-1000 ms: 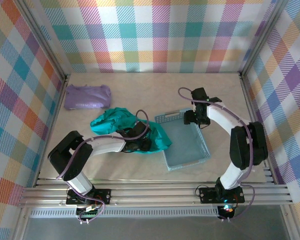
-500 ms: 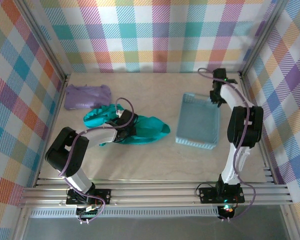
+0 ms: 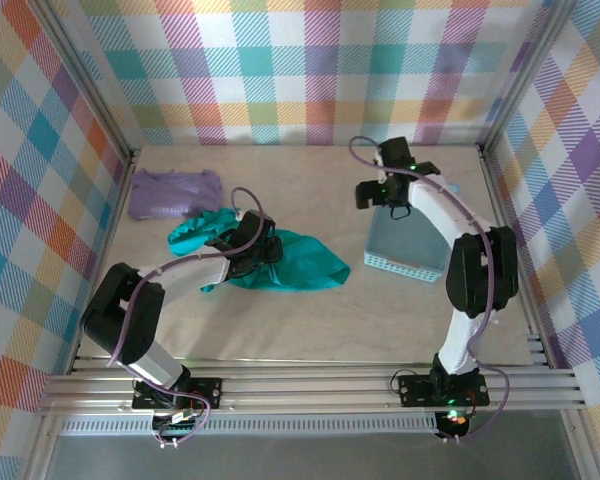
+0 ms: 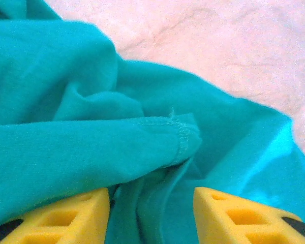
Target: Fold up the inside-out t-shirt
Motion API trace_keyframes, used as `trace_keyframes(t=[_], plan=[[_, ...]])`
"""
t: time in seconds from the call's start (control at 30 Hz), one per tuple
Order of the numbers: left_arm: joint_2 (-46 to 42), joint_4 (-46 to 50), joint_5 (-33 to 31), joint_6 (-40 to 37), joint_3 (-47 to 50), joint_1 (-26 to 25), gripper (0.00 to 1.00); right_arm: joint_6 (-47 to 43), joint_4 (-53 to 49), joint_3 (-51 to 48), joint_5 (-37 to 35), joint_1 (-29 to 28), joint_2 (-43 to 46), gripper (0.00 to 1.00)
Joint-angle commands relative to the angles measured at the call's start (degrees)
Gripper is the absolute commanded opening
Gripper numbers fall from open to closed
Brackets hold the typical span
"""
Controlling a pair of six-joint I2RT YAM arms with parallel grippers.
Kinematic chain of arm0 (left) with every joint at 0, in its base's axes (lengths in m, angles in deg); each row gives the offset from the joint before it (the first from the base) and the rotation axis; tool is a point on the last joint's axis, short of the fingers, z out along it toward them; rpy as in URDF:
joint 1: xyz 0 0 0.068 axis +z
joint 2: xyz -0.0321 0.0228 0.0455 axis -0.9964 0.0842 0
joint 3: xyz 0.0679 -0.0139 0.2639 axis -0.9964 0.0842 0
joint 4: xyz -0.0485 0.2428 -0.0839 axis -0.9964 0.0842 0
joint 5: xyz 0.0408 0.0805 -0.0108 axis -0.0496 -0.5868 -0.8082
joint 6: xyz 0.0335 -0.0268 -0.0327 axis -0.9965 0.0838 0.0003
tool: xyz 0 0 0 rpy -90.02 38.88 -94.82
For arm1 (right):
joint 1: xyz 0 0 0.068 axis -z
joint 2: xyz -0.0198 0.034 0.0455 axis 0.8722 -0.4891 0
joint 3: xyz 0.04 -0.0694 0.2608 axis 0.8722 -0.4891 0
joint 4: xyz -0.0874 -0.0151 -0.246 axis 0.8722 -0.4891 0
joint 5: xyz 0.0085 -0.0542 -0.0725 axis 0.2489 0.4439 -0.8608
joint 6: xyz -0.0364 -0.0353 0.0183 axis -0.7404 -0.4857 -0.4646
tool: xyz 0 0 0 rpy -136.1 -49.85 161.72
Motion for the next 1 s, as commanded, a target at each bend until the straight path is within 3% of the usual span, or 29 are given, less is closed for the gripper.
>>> trace_keyframes(t=[0.0,0.13,0.33,0.5,0.7,0.97], plan=[[-2.5,1.3,0.6,-1.1,0.1,-0.1,0.5,6.8,4.0,-1.3,7.6,1.5,-3.5,0.96],[-3.2,2.0,0.0,-1.6,0.2,-0.1,0.53,6.2,0.3,1.7,2.0,1.4,-9.0,0.85],[-4.4,2.5,-0.4,-2.0,1.2,-0.1,0.54,-2.5,-3.5,5.4,-6.0,3.1,-11.8,0.4],[-5.8,3.5,-1.3,-2.4,1.5,-0.1,0.54,-15.2,-5.8,12.5,-12.1,8.5,-16.2,0.16],[-7.5,5.0,-2.7,-3.0,1.6,-0.1,0.54,-23.2,-8.8,29.6,-13.3,14.0,-27.5,0.07],[-8.9,6.5,-3.7,-3.0,1.8,-0.1,0.54,-27.8,-15.9,57.4,-17.4,16.1,-44.4,0.07]])
